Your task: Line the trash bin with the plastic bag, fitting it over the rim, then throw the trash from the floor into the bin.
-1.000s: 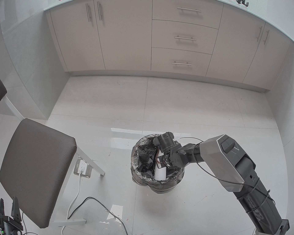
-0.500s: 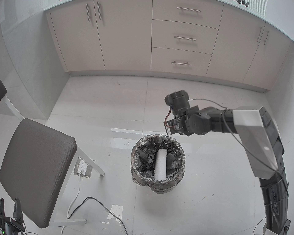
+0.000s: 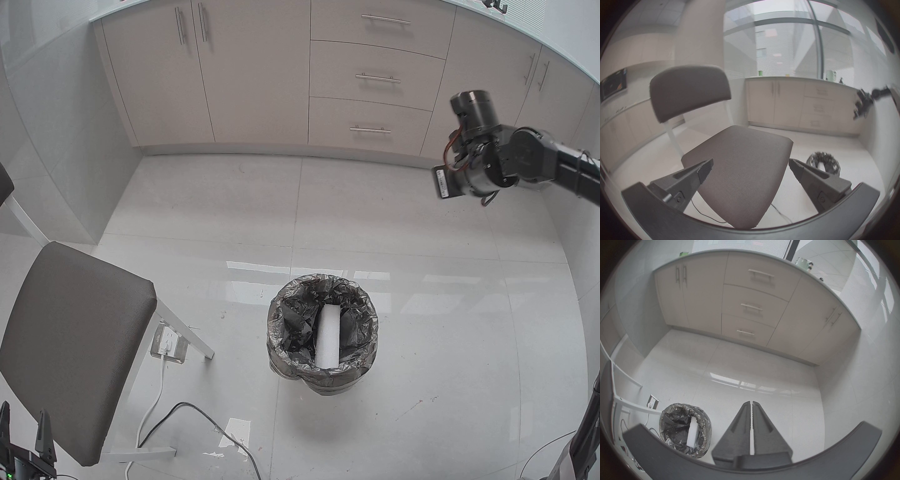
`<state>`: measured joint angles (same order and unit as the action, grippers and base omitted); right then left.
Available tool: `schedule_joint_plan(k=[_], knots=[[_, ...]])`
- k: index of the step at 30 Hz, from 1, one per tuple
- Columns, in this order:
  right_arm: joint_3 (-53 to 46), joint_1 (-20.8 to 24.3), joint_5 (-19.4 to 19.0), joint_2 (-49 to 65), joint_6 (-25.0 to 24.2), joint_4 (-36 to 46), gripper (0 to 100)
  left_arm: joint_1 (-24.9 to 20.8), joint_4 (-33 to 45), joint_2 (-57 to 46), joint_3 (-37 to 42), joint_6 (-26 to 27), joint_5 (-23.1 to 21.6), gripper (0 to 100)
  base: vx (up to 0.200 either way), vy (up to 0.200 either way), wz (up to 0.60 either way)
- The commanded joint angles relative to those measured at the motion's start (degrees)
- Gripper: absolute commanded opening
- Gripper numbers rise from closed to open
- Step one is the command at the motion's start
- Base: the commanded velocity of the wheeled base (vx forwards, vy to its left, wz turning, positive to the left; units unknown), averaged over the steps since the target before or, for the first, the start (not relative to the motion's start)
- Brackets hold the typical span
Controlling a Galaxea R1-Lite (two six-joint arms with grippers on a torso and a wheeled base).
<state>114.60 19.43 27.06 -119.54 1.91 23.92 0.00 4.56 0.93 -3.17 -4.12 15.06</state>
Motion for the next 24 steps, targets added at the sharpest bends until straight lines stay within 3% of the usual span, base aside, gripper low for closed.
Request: schedule_joint_plan(k=[1,5,10,17,21,24], knots=[[0.0,-5.2,-1.7,11.3,0.1,2.9,0,0.0,0.0,-0.9,0.2,7.5,-6.8,100,0.000,0.000,0.00],[0.0,-7.0,-2.7,16.4,0.2,6.8,0,0.0,0.2,-0.9,0.1,10.3,-10.6,100,0.000,0.000,0.00],[0.0,-7.9,-8.3,24.6,2.8,14.2,0,0.0,0.2,-0.9,0.1,14.2,-13.7,100,0.000,0.000,0.00],[0.0,-7.9,-8.8,36.3,5.2,22.0,0,0.0,0.1,-0.9,0.1,18.7,-15.9,100,0.000,0.000,0.00],[0.0,-7.8,-8.9,42.5,5.1,27.1,0,0.0,0.1,-0.9,0.1,18.3,-16.1,100,0.000,0.000,0.00],[0.0,-7.8,-9.0,46.9,5.4,32.2,0,0.0,0.2,-0.9,0.1,14.5,-16.1,100,0.000,0.000,0.00]])
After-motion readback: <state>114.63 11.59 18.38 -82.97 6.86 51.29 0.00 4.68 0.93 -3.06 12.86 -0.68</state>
